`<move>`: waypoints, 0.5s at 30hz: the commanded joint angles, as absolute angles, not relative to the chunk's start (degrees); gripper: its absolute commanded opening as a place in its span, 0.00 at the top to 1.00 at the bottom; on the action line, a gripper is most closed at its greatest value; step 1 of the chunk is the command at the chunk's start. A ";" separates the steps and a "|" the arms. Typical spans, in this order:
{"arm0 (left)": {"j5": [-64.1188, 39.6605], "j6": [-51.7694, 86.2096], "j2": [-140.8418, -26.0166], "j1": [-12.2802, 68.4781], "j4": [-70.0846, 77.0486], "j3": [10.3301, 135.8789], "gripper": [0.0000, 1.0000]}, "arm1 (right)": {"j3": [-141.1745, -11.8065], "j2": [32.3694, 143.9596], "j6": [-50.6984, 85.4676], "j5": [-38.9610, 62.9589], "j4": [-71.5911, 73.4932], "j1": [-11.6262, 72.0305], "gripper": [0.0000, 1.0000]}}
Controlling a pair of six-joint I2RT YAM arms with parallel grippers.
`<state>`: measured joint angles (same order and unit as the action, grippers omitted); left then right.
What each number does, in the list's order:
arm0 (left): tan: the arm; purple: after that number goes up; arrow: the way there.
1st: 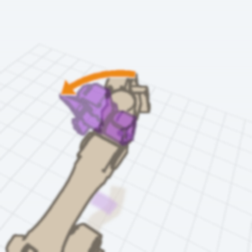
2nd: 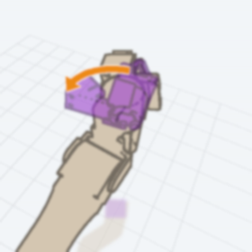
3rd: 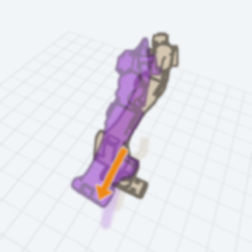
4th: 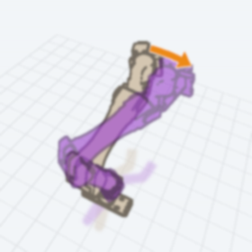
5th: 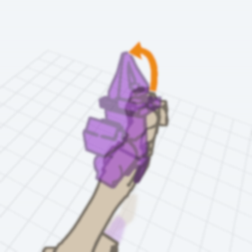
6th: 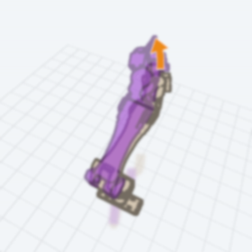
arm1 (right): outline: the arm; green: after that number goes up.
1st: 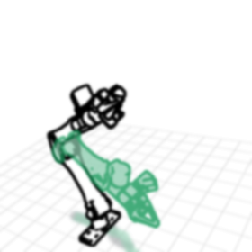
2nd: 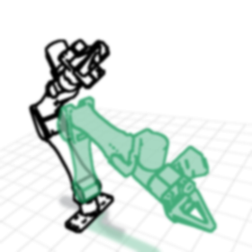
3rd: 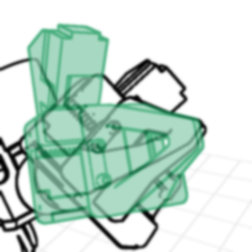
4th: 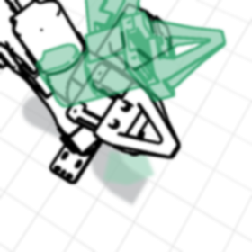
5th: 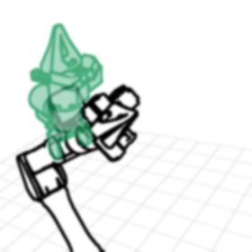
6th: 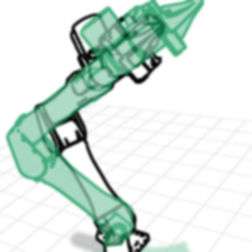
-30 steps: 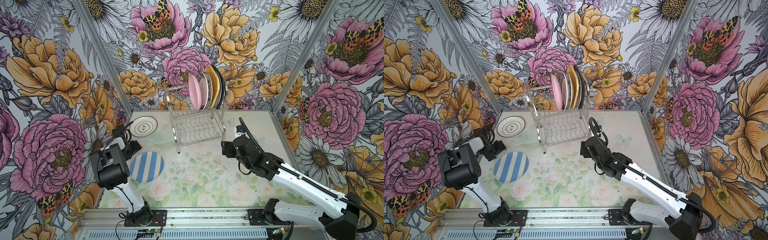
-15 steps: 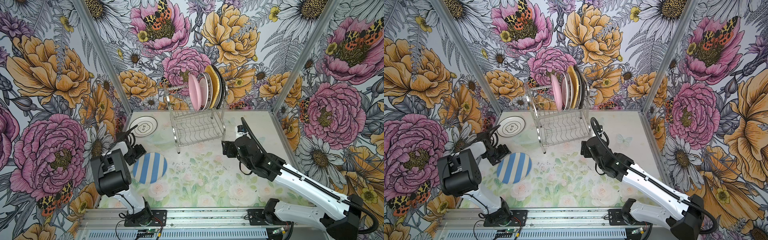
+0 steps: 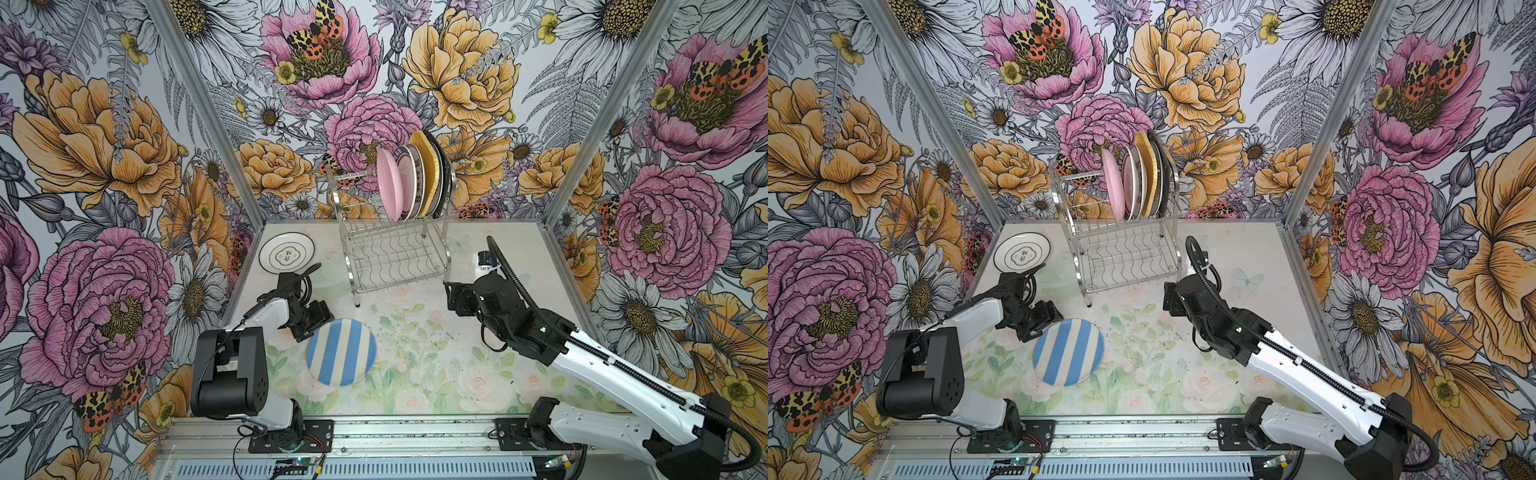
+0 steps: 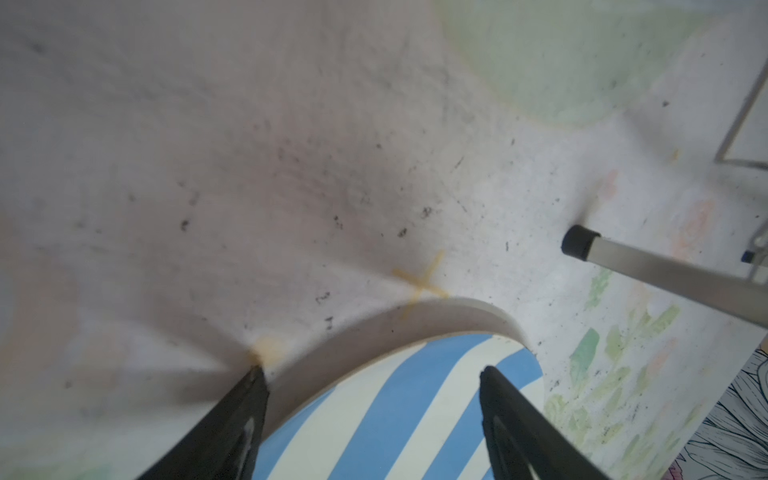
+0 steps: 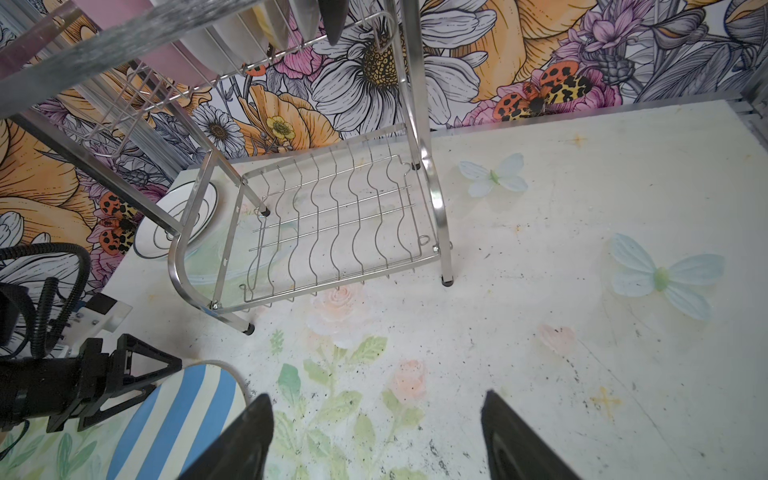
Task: Load plates into a dish rack
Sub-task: Move the plate to the bottom-center of the table.
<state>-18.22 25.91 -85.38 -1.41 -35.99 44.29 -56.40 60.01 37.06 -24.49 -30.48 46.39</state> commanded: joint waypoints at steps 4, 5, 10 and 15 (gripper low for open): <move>-18.05 30.61 -82.38 0.85 -38.32 42.60 0.19 | -55.16 59.07 37.35 -23.91 -28.65 45.92 0.21; -16.20 30.45 -81.49 0.88 -39.34 42.52 0.19 | -54.96 59.03 37.35 -23.78 -28.66 45.90 0.21; -8.06 31.34 -75.70 1.12 -41.57 40.49 0.12 | -53.96 59.81 38.20 -21.97 -28.64 45.94 0.21; -5.59 34.87 -72.18 3.71 -41.57 37.98 0.09 | -53.69 60.30 38.24 -21.00 -28.48 45.80 0.21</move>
<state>-9.37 32.01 -73.38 2.46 -40.93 39.40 -53.82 60.14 37.71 -22.11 -29.85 46.37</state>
